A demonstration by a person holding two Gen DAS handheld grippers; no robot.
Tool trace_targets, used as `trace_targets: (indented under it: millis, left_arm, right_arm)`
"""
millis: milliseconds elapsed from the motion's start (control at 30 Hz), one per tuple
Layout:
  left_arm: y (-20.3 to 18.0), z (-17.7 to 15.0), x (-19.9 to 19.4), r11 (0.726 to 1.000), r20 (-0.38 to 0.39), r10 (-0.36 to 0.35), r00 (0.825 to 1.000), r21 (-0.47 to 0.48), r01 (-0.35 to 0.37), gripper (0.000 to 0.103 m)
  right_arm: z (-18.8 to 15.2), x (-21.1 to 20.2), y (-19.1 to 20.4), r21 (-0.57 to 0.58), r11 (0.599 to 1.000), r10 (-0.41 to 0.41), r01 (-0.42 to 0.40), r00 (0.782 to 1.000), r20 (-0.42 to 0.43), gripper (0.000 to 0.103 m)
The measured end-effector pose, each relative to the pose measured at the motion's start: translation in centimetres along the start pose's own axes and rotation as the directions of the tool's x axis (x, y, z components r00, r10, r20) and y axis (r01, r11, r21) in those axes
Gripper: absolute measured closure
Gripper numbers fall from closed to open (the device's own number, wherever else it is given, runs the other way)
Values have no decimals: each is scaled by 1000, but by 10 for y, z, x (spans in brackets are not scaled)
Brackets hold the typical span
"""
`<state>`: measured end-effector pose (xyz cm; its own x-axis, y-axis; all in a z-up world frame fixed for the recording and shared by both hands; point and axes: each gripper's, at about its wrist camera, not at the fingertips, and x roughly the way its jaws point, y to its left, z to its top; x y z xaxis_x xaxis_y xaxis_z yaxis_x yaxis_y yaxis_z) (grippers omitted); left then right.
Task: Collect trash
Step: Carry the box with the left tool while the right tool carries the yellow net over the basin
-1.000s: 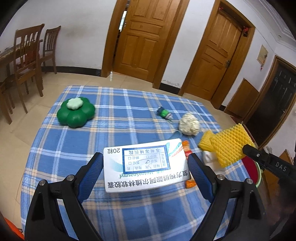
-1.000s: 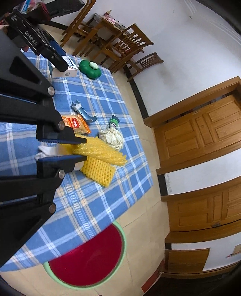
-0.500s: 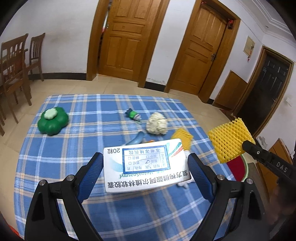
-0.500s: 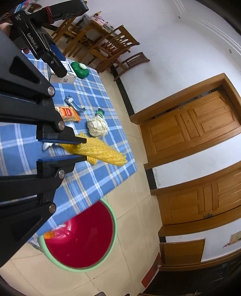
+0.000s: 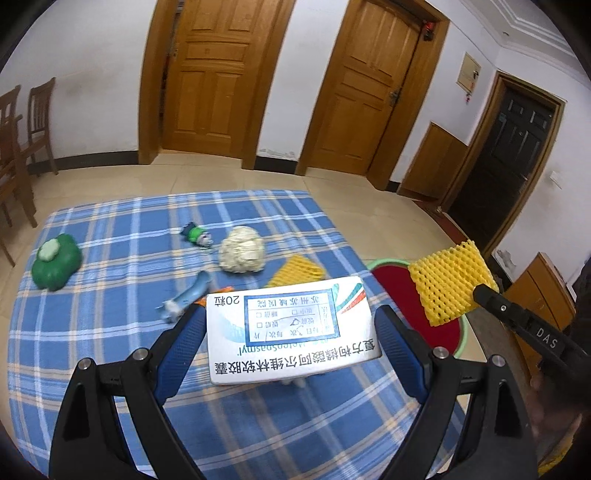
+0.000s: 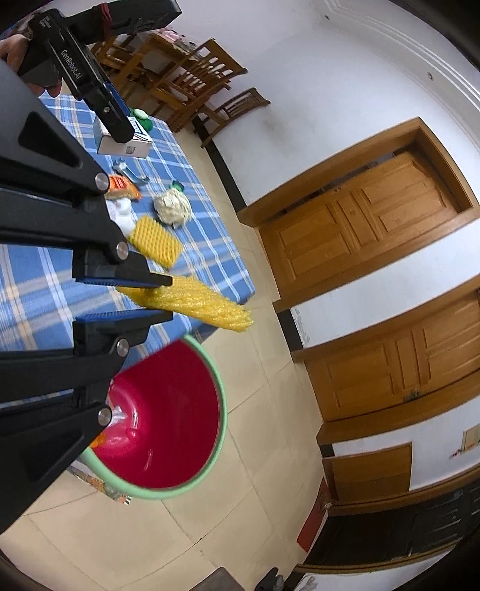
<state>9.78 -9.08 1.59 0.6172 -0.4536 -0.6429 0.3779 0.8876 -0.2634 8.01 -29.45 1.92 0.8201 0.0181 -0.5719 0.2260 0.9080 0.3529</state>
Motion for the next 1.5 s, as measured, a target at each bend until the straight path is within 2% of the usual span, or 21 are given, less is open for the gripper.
trace_targets:
  millis: [500,833,1133,1500]
  left_arm:
    - [-77,13,50,990,-49,-51,997,126,57,12]
    - [-130,10,92,967,-77,-61,995,242,78,12]
    - [-160,3,128,947,-111,-76,991,303,107,12]
    - [-179,-4,161,935,-158,-94,983,326,142,12]
  right_arm:
    - [2,-16,-67,116,993,-37,34,999,21,90]
    - [2,-16,-106,182,982,-57,52,998,23,90]
    - [-1,-13,-134,224,971,-84,78,996,16,90]
    - [-7,-4,-157,266,959,-103,101,995,-7,90]
